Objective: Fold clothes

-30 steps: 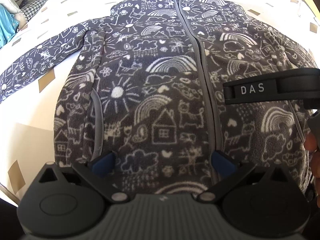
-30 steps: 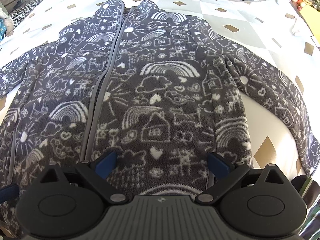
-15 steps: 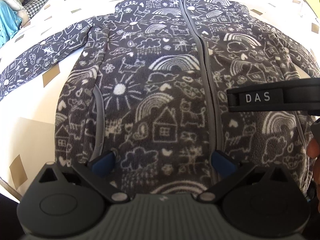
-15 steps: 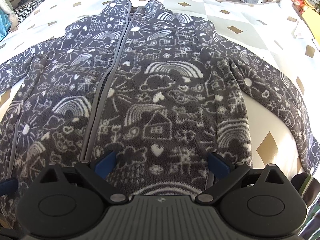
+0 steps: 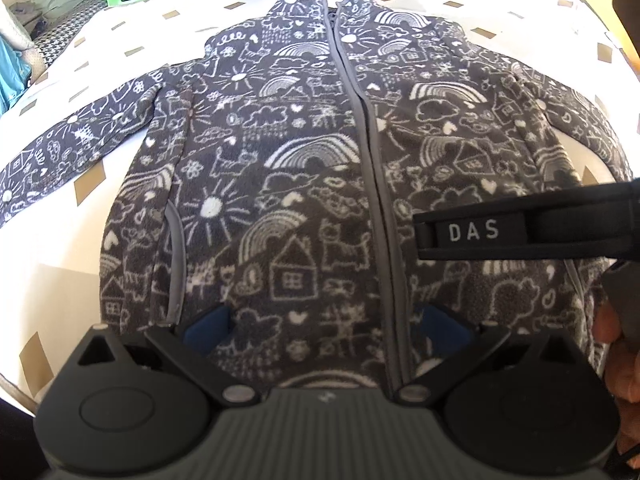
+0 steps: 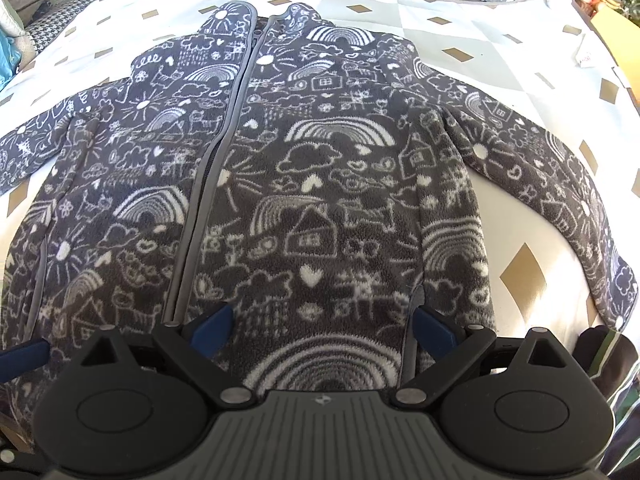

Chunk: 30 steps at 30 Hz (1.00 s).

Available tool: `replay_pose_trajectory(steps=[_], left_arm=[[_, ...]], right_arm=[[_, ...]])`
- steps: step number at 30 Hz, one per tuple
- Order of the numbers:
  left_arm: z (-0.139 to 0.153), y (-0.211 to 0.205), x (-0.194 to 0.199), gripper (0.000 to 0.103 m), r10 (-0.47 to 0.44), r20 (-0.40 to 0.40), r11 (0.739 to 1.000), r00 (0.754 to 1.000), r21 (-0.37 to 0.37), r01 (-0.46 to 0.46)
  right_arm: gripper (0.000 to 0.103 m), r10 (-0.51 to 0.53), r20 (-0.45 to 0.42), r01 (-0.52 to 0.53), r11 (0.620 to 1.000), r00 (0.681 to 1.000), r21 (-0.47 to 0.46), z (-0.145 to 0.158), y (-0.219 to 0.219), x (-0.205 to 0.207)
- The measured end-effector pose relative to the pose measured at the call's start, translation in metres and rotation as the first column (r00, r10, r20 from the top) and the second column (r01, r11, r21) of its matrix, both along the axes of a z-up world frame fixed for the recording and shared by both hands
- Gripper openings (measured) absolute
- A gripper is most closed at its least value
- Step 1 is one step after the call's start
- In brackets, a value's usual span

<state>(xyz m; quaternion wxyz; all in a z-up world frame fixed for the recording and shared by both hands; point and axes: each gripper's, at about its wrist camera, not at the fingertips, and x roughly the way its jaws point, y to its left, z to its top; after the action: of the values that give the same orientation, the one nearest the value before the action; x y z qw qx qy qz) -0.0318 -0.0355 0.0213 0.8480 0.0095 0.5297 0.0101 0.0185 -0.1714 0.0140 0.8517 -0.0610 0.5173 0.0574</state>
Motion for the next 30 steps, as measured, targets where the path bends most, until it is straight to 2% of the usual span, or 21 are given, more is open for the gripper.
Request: replay_pose_trajectory(steps=[7, 14, 22, 30], left_arm=[[-0.002, -0.008, 0.001, 0.103, -0.006, -0.015, 1.000, 1.000, 0.012, 0.006], [-0.008, -0.013, 0.001, 0.103, -0.029, -0.034, 0.998, 0.999, 0.049, 0.031], [-0.013, -0.007, 0.001, 0.103, -0.008, -0.038, 1.000, 0.999, 0.014, 0.009], [-0.014, -0.005, 0.002, 0.103, -0.005, -0.039, 1.000, 0.999, -0.002, 0.005]], right_arm=[[0.097, -0.056, -0.022, 0.057, 0.996, 0.998, 0.064, 0.001, -0.017, -0.008], [0.098, -0.049, -0.015, 0.050, 0.998, 0.999, 0.046, -0.004, -0.016, -0.010], [0.100, -0.041, 0.008, 0.041, 0.999, 0.999, 0.022, -0.007, -0.012, -0.014], [0.096, -0.076, 0.016, 0.076, 0.996, 0.997, 0.037, 0.001, -0.016, -0.023]])
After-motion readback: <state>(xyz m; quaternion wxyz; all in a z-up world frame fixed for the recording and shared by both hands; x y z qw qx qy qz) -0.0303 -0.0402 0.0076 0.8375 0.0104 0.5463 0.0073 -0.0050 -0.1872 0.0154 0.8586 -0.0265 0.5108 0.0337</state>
